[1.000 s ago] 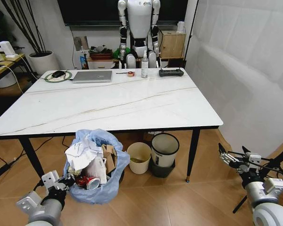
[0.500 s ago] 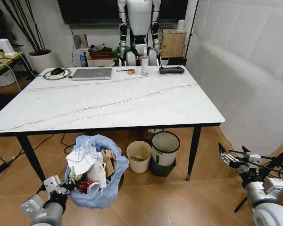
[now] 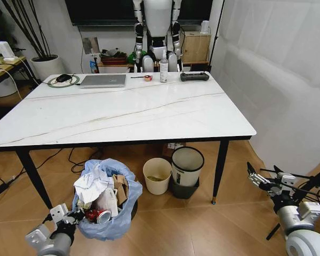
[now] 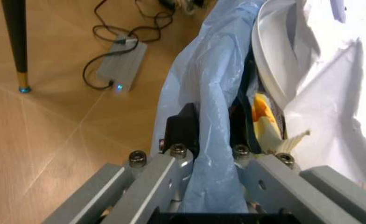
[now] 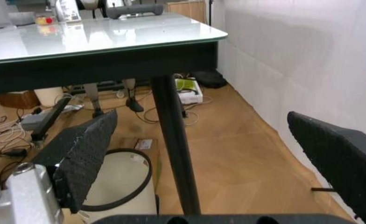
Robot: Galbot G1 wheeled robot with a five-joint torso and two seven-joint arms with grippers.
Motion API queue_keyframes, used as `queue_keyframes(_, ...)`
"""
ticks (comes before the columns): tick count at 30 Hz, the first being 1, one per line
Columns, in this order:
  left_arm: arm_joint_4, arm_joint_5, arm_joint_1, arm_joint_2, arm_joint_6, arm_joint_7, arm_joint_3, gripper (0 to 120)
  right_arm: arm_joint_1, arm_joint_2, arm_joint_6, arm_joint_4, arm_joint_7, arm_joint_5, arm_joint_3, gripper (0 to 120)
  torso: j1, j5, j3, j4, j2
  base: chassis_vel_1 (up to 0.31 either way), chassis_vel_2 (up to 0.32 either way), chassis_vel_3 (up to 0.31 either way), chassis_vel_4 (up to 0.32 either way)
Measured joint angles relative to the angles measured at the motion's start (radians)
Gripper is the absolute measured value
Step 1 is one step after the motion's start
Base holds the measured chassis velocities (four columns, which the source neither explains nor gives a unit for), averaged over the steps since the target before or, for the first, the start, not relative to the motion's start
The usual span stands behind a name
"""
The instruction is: Pick up the trash bin and place the trash from the table into it.
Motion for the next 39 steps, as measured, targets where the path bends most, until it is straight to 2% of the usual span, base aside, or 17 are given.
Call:
queue_keyframes(15,0.138,0.065,-0.03,-0.012,-0.035,0.085,0.0,1,0.0,0.0,0.0,0.0,0.0,0.0,0.0,100,-0.025,0.0,-0.035,-0.0001,-0.06,0.0,0.0,0.0,0.0)
queue_keyframes(21,0.235,0.101,-0.048,-0.017,-0.06,0.131,-0.007,1,0.0,0.0,0.0,0.0,0.0,0.0,0.0,100,-0.041,-0.0001,-0.055,0.0,-0.096,0.0,0.0,0.0,0.0)
queue_keyframes(33,0.369,0.159,-0.095,-0.024,-0.097,0.179,-0.01,1,0.0,0.0,0.0,0.0,0.0,0.0,0.0,100,-0.063,0.0,-0.085,-0.0001,-0.148,0.0,0.0,0.0,0.0)
queue_keyframes(39,0.394,0.173,-0.104,-0.025,-0.112,0.2,-0.013,1,0.0,0.0,0.0,0.0,0.0,0.0,0.0,100,-0.072,0.0,-0.099,0.0,-0.171,0.0,0.0,0.0,0.0)
